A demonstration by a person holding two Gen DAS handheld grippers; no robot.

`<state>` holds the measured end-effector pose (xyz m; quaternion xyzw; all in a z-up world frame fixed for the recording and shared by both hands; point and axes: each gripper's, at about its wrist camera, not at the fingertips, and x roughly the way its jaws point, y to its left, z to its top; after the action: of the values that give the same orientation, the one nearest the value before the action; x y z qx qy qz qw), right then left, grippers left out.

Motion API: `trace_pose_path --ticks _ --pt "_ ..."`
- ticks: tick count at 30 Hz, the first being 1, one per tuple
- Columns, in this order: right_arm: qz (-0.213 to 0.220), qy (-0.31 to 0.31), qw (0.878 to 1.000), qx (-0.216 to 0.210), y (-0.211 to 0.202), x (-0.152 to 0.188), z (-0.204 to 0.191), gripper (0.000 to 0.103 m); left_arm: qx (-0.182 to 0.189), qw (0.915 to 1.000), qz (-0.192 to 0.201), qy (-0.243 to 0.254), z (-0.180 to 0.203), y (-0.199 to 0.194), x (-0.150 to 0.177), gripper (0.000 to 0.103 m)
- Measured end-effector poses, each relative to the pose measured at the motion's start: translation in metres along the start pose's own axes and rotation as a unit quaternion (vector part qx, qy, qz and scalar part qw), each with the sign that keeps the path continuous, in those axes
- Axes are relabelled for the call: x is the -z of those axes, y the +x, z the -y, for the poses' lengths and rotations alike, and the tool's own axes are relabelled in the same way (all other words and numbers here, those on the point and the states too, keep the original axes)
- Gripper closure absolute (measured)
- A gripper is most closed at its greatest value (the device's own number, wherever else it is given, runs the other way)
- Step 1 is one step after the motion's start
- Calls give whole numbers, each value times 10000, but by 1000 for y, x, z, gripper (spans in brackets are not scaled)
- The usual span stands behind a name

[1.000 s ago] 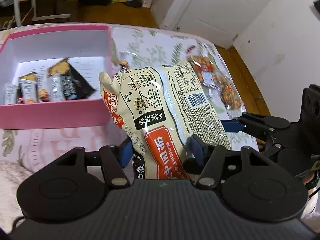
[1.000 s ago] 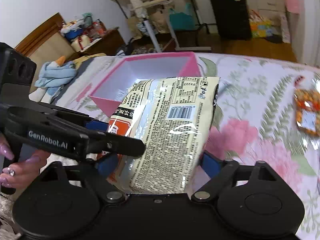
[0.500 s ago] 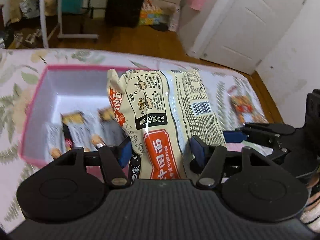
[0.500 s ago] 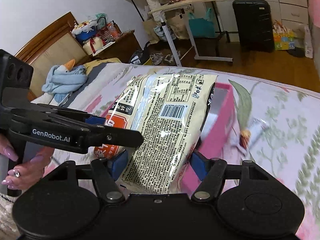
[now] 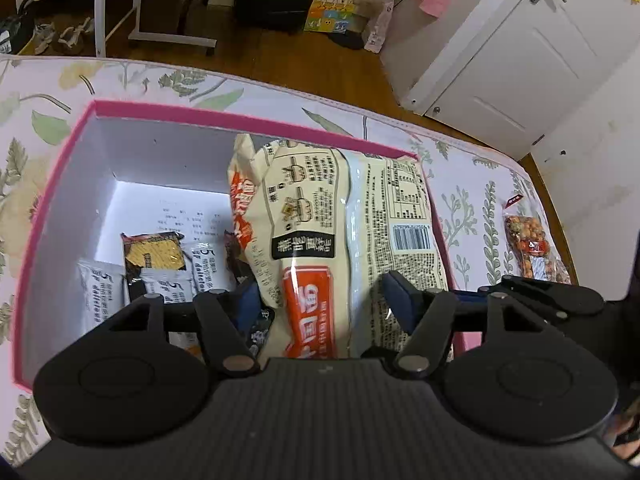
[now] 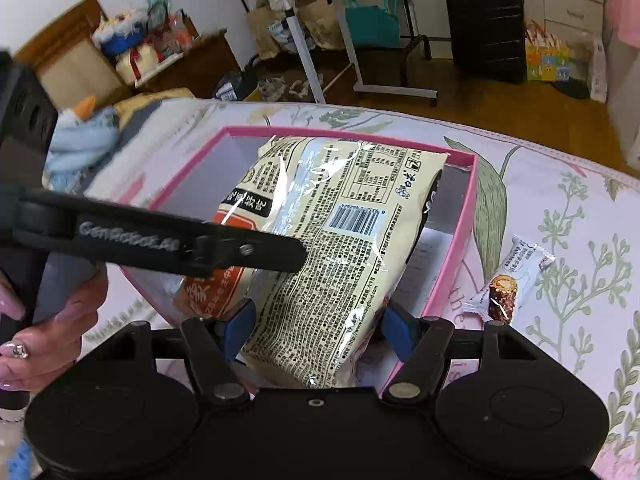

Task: Organize snacks
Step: 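Open both tools to release the noodle bag into the box, then reach to the clear bag of orange peanuts and grasp it with both tools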

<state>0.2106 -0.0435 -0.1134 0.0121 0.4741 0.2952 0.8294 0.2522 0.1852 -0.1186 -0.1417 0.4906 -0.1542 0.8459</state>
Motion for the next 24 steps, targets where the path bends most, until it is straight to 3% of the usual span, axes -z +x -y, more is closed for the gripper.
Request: trace_pose_path --ticks 3,5,8,18,24 --pt "51 -328 9987 385 1 1 -11 30 -117 9996 121 -237 -3 6 2 35" --pt "159 -551 9967 568 -5 4 -18 29 -367 9991 177 -150 2 5 4 35" --pt "454 -742 9931 784 -27 9 -24 24 -456 9981 391 122 14 -9 10 35" --pt "1189 -328 9908 551 -126 49 -3 24 -344 9943 537 855 61 -72 30 35" --pt "1334 -202 9884 693 -164 73 12 23 -220 9905 510 1257 99 -96 44 35"
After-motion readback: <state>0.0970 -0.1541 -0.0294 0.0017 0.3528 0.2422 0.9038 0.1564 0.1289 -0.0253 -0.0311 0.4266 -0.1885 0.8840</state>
